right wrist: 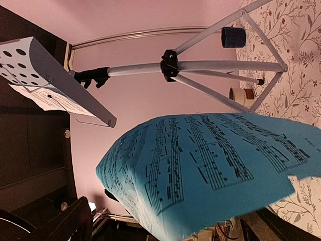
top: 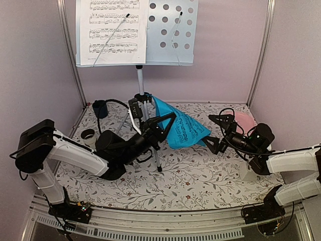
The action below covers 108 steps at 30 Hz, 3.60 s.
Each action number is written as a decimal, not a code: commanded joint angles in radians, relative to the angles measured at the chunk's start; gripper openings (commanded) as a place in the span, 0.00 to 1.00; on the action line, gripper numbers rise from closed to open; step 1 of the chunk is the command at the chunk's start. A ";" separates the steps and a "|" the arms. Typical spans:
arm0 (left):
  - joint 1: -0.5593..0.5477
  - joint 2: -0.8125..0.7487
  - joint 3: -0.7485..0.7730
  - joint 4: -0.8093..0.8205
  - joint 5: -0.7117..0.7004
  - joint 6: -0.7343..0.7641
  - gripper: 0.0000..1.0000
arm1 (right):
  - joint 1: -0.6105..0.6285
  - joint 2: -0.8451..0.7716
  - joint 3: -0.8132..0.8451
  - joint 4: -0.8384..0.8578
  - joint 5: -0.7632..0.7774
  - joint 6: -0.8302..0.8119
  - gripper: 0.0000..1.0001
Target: Set up the instrument practice props
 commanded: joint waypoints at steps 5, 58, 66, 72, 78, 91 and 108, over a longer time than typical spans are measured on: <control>0.014 0.033 0.007 0.235 0.204 -0.027 0.00 | -0.004 0.075 -0.004 0.238 0.016 0.120 0.95; 0.323 -0.809 -0.237 -1.169 0.612 0.306 0.99 | 0.283 -0.113 0.832 -1.607 -0.175 -2.069 0.00; 0.277 -0.686 -0.339 -0.815 0.701 0.192 0.99 | 0.369 -0.137 0.877 -1.655 -0.037 -2.157 0.00; 0.186 -0.581 -0.373 -0.600 0.631 0.167 0.99 | 0.377 -0.162 0.903 -1.640 -0.022 -2.169 0.00; 0.101 -0.451 -0.382 -0.336 0.527 0.143 0.90 | 0.377 -0.203 0.886 -1.548 0.001 -2.148 0.00; -0.024 -0.390 -0.322 -0.127 0.352 0.243 0.55 | 0.377 -0.270 0.792 -1.337 -0.001 -2.037 0.00; -0.105 -0.571 -0.058 -0.586 -0.043 0.357 0.00 | 0.215 -0.254 0.688 -0.929 0.077 -1.740 0.31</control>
